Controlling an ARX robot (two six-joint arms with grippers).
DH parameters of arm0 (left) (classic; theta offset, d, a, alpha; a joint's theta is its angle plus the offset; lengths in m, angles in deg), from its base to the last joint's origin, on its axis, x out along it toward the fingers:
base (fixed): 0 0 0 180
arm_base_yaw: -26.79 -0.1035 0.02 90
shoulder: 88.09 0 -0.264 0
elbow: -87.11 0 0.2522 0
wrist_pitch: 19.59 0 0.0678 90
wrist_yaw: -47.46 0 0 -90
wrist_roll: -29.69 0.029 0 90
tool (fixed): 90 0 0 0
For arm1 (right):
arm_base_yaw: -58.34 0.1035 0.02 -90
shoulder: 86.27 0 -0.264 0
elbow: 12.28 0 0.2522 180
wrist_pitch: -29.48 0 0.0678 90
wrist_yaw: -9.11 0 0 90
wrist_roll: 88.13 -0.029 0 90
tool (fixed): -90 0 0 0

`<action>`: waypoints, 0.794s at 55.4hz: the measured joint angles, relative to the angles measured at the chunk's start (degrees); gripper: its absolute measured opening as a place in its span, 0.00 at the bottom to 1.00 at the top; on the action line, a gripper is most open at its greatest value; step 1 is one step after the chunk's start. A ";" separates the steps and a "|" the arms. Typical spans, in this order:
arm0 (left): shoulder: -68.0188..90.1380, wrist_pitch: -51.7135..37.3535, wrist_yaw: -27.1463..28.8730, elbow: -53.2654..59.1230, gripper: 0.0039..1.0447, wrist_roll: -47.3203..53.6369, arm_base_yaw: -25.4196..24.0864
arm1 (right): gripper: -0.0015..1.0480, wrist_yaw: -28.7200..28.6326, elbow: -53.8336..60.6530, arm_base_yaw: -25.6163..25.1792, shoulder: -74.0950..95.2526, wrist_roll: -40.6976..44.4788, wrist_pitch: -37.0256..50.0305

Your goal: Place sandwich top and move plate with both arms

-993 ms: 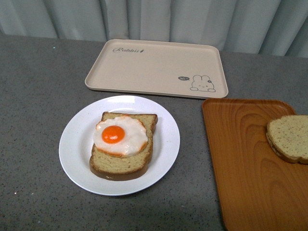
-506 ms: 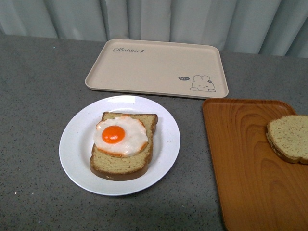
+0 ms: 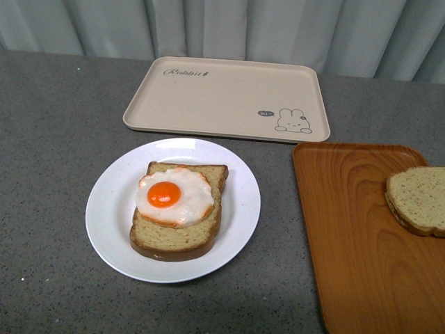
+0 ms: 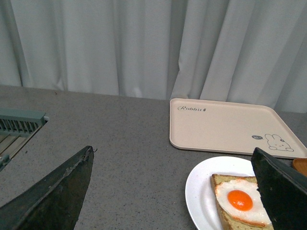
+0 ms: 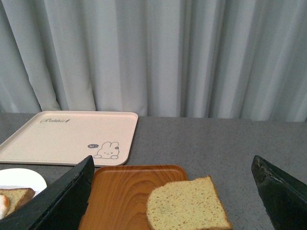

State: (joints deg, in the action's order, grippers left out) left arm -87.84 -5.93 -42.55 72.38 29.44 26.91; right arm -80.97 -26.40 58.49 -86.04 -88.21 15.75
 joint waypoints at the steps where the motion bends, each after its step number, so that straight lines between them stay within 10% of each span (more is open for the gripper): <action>1: 0.00 0.00 0.00 0.00 0.94 0.00 0.00 | 0.91 0.00 0.00 0.00 0.00 0.00 0.00; 5: 0.00 0.00 0.00 0.00 0.94 0.00 0.00 | 0.91 0.39 0.00 0.04 0.07 0.02 -0.04; 9: 0.00 0.02 0.02 0.00 0.94 0.00 0.00 | 0.91 12.63 -1.01 0.31 5.18 0.07 0.72; 14: -0.02 0.02 0.07 0.00 0.94 0.00 0.00 | 0.91 17.20 -3.78 -12.92 23.23 -0.94 14.03; 26: -0.04 0.02 0.02 0.00 0.94 0.00 0.00 | 0.91 2.69 -15.87 -28.85 56.92 -5.92 26.73; 44: -0.04 0.02 0.00 0.00 0.94 0.00 0.00 | 0.91 -28.92 -35.45 -36.81 90.66 -11.98 7.41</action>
State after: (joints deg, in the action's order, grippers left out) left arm -87.89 -5.91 -42.55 72.38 29.44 26.91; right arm -109.88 -61.86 21.68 4.62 -100.18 23.16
